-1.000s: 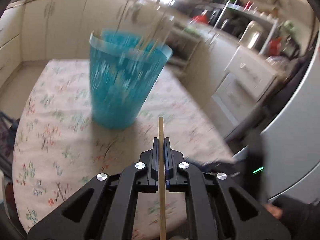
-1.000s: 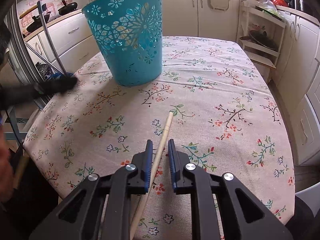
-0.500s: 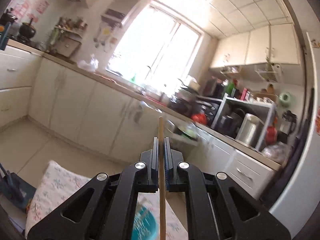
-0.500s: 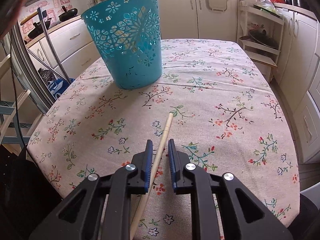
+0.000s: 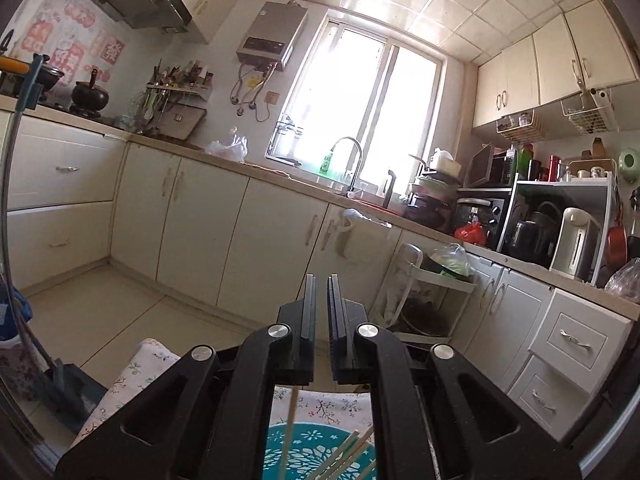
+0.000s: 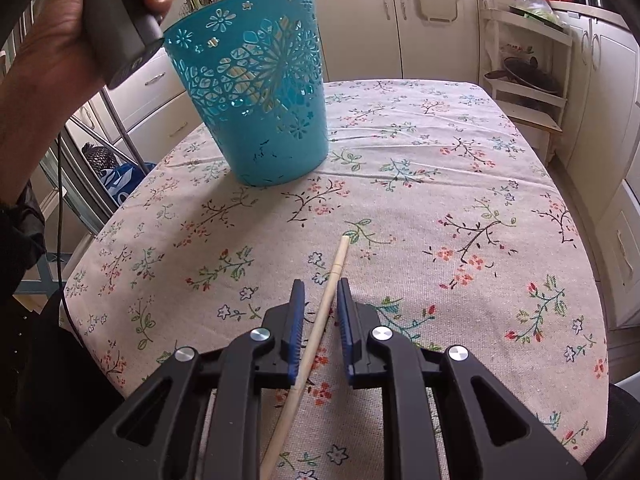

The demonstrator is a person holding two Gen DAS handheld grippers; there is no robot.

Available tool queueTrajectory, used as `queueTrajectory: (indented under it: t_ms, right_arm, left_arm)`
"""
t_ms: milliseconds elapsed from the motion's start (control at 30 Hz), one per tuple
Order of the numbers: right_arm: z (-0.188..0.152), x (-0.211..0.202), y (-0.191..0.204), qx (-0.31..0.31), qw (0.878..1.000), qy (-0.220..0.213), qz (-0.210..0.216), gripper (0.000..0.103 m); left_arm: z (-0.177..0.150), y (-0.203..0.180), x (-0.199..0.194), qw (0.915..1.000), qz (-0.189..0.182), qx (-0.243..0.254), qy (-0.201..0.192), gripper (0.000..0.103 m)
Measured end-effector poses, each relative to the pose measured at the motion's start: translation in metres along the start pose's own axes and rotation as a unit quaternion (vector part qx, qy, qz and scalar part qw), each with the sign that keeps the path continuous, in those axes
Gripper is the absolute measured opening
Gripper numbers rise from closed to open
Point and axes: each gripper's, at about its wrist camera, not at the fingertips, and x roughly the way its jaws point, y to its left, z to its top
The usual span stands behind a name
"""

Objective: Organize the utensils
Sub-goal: 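Lift the stick with the left gripper and drop it into the teal basket, then lift the stick with the right gripper and drop it into the teal basket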

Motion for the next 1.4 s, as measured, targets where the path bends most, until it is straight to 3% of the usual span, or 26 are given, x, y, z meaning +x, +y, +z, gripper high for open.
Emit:
queueTrajectory:
  t_ms: [200,300,367,467,533,633,767,833,933,1000,1100,1233,1300,1400]
  right_arm:
    - [0.001,0.000,0.000,0.002,1.000,0.005,0.001,0.018]
    - [0.003,-0.002,-0.002,0.012,1.000,0.014,0.009,0.024]
    - [0.002,-0.003,-0.001,0.010,1.000,0.017,0.005,0.027]
    - [0.002,-0.003,0.005,-0.005,1.000,0.022,-0.011,0.027]
    - [0.001,-0.002,0.010,-0.020,0.999,0.024,-0.028,0.026]
    - [0.001,-0.002,0.012,-0.035,0.998,0.026,-0.050,0.009]
    - [0.003,-0.005,-0.003,0.011,0.999,0.035,-0.016,0.006]
    - [0.008,-0.016,-0.015,0.065,0.996,0.020,0.055,0.006]
    - [0.029,-0.041,-0.026,0.135,0.975,-0.029,0.172,0.006]
    - [0.051,-0.059,-0.027,0.158,0.960,-0.070,0.220,0.006]
    - [0.098,-0.084,-0.016,0.149,0.946,-0.144,0.249,0.006]
    - [0.168,-0.104,0.015,0.098,0.939,-0.250,0.215,0.006]
    - [0.196,-0.108,0.031,0.078,0.933,-0.309,0.169,0.006]
    - [0.223,-0.092,0.048,0.066,0.926,-0.359,0.097,0.006]
  left_arm:
    - [-0.011,-0.001,-0.004,0.9990,-0.005,0.018,0.041,0.007]
    - [-0.016,0.006,-0.017,0.9985,-0.001,0.018,0.052,0.023]
    - [-0.017,0.015,-0.034,0.9986,0.009,0.017,0.049,0.040]
    - [-0.018,0.032,-0.063,0.9987,0.023,0.010,0.043,0.049]
    - [-0.022,0.042,-0.081,0.9985,0.033,0.005,0.042,0.052]
    - [-0.033,0.062,-0.102,0.9971,0.050,-0.010,0.057,0.058]
    - [-0.059,0.085,-0.120,0.9924,0.064,-0.032,0.100,0.060]
    - [-0.074,0.095,-0.128,0.9899,0.071,-0.038,0.117,0.061]
    - [-0.095,0.105,-0.134,0.9854,0.076,-0.045,0.146,0.063]
    - [-0.105,0.109,-0.136,0.9827,0.078,-0.051,0.160,0.063]
    - [-0.116,0.112,-0.140,0.9791,0.080,-0.062,0.176,0.063]
    - [-0.116,0.111,-0.145,0.9792,0.076,-0.067,0.176,0.063]
    - [-0.114,0.108,-0.148,0.9800,0.074,-0.065,0.173,0.063]
    - [-0.112,0.103,-0.151,0.9812,0.070,-0.062,0.168,0.064]
